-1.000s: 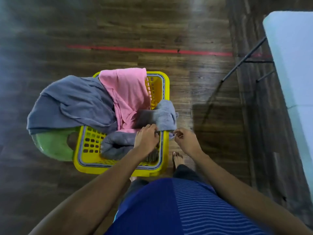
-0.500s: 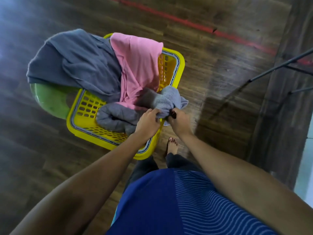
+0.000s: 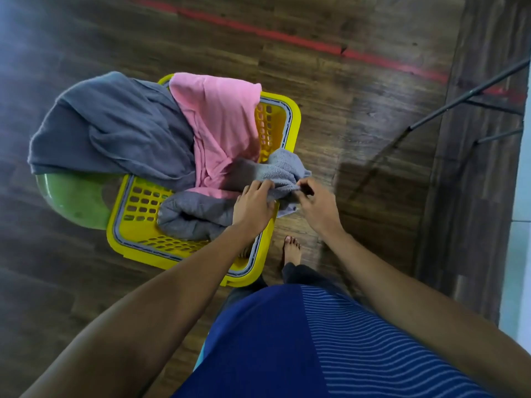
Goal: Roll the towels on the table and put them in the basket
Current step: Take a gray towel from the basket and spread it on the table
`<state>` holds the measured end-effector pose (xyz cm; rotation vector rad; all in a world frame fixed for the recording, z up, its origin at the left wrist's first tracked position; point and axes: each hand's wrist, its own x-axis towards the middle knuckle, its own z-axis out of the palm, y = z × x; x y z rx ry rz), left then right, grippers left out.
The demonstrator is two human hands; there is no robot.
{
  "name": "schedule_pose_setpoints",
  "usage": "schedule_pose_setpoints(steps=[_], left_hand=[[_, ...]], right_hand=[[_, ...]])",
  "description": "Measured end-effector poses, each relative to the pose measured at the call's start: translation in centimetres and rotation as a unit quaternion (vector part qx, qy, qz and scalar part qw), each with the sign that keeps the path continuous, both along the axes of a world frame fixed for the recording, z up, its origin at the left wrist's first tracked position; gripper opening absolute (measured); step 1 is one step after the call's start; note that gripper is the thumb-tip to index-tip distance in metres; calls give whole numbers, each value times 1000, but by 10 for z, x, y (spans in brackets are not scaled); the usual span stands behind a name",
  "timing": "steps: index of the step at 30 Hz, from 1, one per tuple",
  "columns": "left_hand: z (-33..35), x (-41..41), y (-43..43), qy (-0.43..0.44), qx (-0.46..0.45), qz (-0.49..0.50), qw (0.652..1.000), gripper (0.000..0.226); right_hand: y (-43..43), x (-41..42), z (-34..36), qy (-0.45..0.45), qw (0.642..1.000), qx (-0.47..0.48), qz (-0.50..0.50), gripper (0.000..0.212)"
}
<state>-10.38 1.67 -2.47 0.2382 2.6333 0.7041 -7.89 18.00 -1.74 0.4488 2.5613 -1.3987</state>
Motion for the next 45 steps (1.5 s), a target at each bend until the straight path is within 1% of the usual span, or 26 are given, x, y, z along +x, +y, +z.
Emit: schedule_pose_setpoints(steps=[4, 7, 9, 11, 13, 14, 16, 17, 19, 21, 23, 25, 27, 28, 30, 33, 35, 38, 40, 45], left_hand=[[0, -13, 6, 20, 15, -1, 1000, 14], [-2, -19, 11, 23, 28, 3, 999, 9], [-3, -22, 13, 24, 48, 13, 998, 12], [-5, -25, 16, 20, 54, 21, 998, 26], [-6, -27, 18, 8, 48, 24, 999, 44], [-7, -27, 18, 3, 47, 25, 999, 48], [-9, -26, 18, -3, 51, 19, 998, 44], [-10, -25, 18, -4, 51, 13, 999, 40], [-8, -23, 18, 1, 45, 1, 999, 34], [-7, -20, 17, 20, 39, -18, 999, 32], [-10, -17, 15, 41, 27, -42, 998, 27], [-13, -14, 12, 48, 12, -50, 998, 24], [-14, -12, 12, 52, 5, -49, 997, 22], [-13, -12, 12, 49, -1, -48, 998, 21], [-11, -11, 12, 34, -11, -38, 999, 19], [-10, -5, 9, 23, -5, -21, 999, 16], [-11, 2, 6, 26, -11, -19, 999, 16], [-10, 6, 5, 40, 14, 28, 999, 13], [-6, -1, 10, 51, 38, 51, 997, 11], [-6, -19, 18, 32, 39, 42, 998, 16]], right_hand=[[14, -6, 2, 23, 999, 21, -10, 12], [27, -5, 0, 16, 999, 24, -15, 13], [34, -3, -1, 13, 999, 31, -25, 12], [39, -3, -2, 9, 998, 41, -42, 14], [42, -4, -4, -20, 998, 47, -20, 15], [43, -5, -5, -47, 998, 46, 9, 15], [45, -9, -8, -98, 992, 40, 65, 14], [46, -13, -9, -114, 990, 39, 76, 16], [46, -25, -9, -118, 990, 42, 62, 18], [44, -42, -12, -100, 993, 47, 38, 15], [36, -63, -16, -83, 995, 48, 41, 24], [27, -82, -21, -73, 995, 44, 52, 42], [19, -97, -25, -88, 993, 47, 65, 58], [15, -103, -29, -98, 992, 49, 70, 61], [10, -111, -37, -112, 990, 57, 66, 57], [6, -117, -44, -102, 989, 94, 55, 28], [7, -122, -40, -64, 990, 111, 54, 18], [13, -134, -25, -1, 994, 110, 21, 15], [18, -140, -18, 22, 994, 108, 6, 15], [20, -146, -16, 10, 996, 81, -46, 15]])
